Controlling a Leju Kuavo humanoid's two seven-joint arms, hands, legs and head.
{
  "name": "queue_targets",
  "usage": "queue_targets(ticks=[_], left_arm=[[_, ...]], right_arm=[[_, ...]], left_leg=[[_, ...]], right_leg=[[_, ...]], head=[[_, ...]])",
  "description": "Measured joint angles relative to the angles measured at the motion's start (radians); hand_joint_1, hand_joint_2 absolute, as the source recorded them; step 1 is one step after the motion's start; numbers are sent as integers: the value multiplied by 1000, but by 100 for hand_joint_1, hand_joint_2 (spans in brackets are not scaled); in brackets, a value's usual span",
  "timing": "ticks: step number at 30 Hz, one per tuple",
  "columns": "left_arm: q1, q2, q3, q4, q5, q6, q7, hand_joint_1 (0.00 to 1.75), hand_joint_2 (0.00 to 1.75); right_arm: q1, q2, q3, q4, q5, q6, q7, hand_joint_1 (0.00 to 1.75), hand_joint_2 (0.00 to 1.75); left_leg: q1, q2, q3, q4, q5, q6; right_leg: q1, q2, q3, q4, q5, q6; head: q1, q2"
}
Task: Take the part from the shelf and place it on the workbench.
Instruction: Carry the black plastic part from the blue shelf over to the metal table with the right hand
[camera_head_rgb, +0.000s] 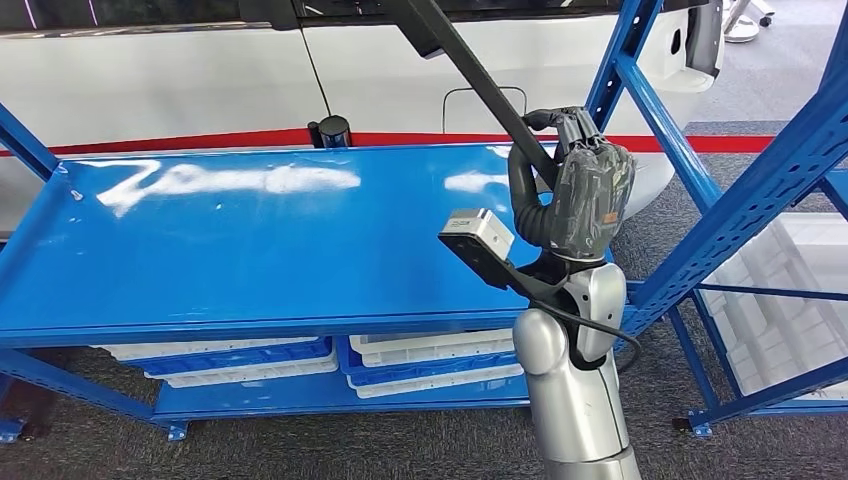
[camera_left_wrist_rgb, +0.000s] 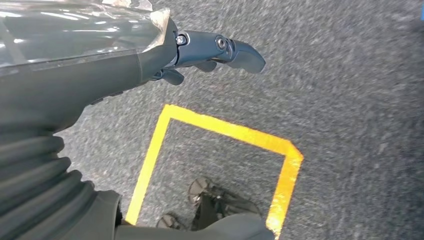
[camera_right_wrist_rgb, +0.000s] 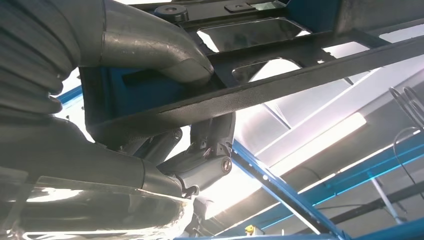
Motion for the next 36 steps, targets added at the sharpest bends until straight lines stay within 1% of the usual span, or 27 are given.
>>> queue_targets(ticks=[4, 8, 12, 16, 19, 21, 22, 23, 24, 25, 26, 27, 28, 29, 30, 31, 32, 33, 34, 35, 36], left_arm=[[-2, -3, 11, 0, 15, -17, 4, 0, 175], [-4, -10, 39, 0, 58, -31, -36, 0, 175], [-5, -10, 61, 0, 52, 14, -39, 0, 175], [-5, -7, 63, 0, 36, 30, -30, 0, 175], [-5, -7, 65, 0, 38, 34, -24, 0, 175], [-5, -7, 69, 0, 49, 21, -23, 0, 175], [-5, -7, 72, 0, 55, 12, -25, 0, 175], [-5, -7, 76, 0, 59, 5, -26, 0, 175], [-5, -7, 77, 0, 61, 2, -28, 0, 175], [-5, -7, 79, 0, 63, 0, -28, 0, 175], [-5, -6, 80, 0, 64, 0, -29, 0, 175], [-5, -6, 82, 0, 65, -1, -29, 0, 175], [-5, -6, 84, 0, 66, -1, -29, 0, 175], [-5, -6, 86, 0, 66, -4, -29, 0, 175], [-4, -6, 88, 0, 64, -7, -29, 0, 175], [-4, -6, 88, 0, 60, -12, -29, 0, 175], [-4, -5, 88, 0, 54, -16, -30, 0, 175], [-4, -4, 88, 0, 45, -16, -30, 0, 175], [-4, -3, 88, 0, 36, -14, -29, 0, 175], [-4, -1, 87, 0, 29, -10, -28, 0, 175], [-4, 0, 87, 0, 23, -4, -27, 0, 175]], right_arm=[[14, -9, 12, -30, -24, 0, 1, 175, 175], [27, -17, 19, -55, -78, 0, -9, 175, 175], [40, -29, 28, -74, -131, 1, -18, 175, 175], [48, -41, 35, -86, -164, 9, -19, 175, 175], [51, -48, 36, -94, -190, 14, -22, 175, 175], [53, -55, 36, -104, -212, 16, -24, 175, 175], [54, -61, 36, -109, -220, 16, -25, 175, 175], [56, -67, 36, -113, -227, 16, -27, 175, 175], [57, -72, 36, -115, -231, 16, -28, 175, 175], [60, -78, 36, -116, -234, 16, -30, 175, 175], [63, -83, 36, -116, -236, 16, -31, 175, 175], [67, -88, 36, -117, -238, 16, -31, 175, 175], [71, -93, 36, -117, -240, 16, -32, 175, 175], [74, -98, 36, -117, -242, 16, -32, 175, 175], [75, -102, 36, -118, -246, 17, -32, 175, 175], [75, -107, 36, -119, -253, 19, -31, 175, 175], [76, -110, 36, -121, -264, 23, -31, 175, 175], [78, -114, 36, -123, -276, 28, -32, 175, 175], [80, -117, 35, -125, -288, 35, -33, 175, 175], [83, -120, 35, -127, -299, 40, -34, 175, 175], [85, -123, 34, -128, -306, 44, -35, 175, 175]], left_leg=[[0, 0, 0, 0, 0, 0], [0, 0, 0, 0, -1, 0], [-3, 0, 0, 2, -3, 2], [-6, 0, 0, 7, -8, 10], [-9, 0, 1, 8, -13, 18], [-4, 2, 12, -6, -11, 26], [-1, 3, 19, -13, -9, 31], [2, 4, 25, -18, -9, 35], [2, 5, 29, -19, -10, 37], [2, 5, 30, -19, -11, 39], [2, 5, 30, -19, -12, 38], [2, 5, 30, -18, -12, 37], [2, 5, 30, -17, -13, 36], [4, 5, 30, -15, -14, 35], [5, 5, 30, -11, -15, 32], [7, 4, 29, -6, -18, 27], [8, 3, 27, 1, -22, 20], [7, 2, 26, 8, -25, 12], [7, 1, 24, 14, -28, 5], [7, 1, 22, 17, -28, -2], [9, 1, 22, 20, -28, -7]], right_leg=[[0, 0, 0, 0, 0, 0], [0, 0, 0, 0, 0, 0], [-3, 0, 1, -1, 0, 1], [-7, 0, 3, -1, -3, 5], [-10, 0, 7, -4, -5, 12], [-10, 0, 5, 6, -14, 17], [-10, 0, -6, 33, -28, 17], [-11, -1, -26, 75, -47, 15], [-12, 0, -51, 124, -68, 13], [-14, 0, -84, 184, -90, 11], [-15, 0, -115, 236, -103, 12], [-18, -1, -140, 273, -109, 15], [-21, -1, -156, 291, -105, 22], [-25, -1, -153, 272, -87, 32], [-30, -2, -133, 222, -61, 44], [-34, -3, -101, 153, -32, 55], [-34, -2, -71, 97, -6, 60], [-34, -1, -49, 58, 12, 60], [-32, 0, -39, 40, 20, 55], [-29, 3, -41, 44, 22, 48], [-30, 4, -45, 42, 22, 40]], head=[[0, 0], [0, 0], [0, 0], [0, 0], [0, 0], [0, 0], [1, 0], [3, 0], [5, 0], [5, 0], [6, 0], [6, 0], [6, 0], [7, 0], [6, 0], [7, 0], [8, 0], [8, 0], [9, 0], [8, 0], [7, 0]])
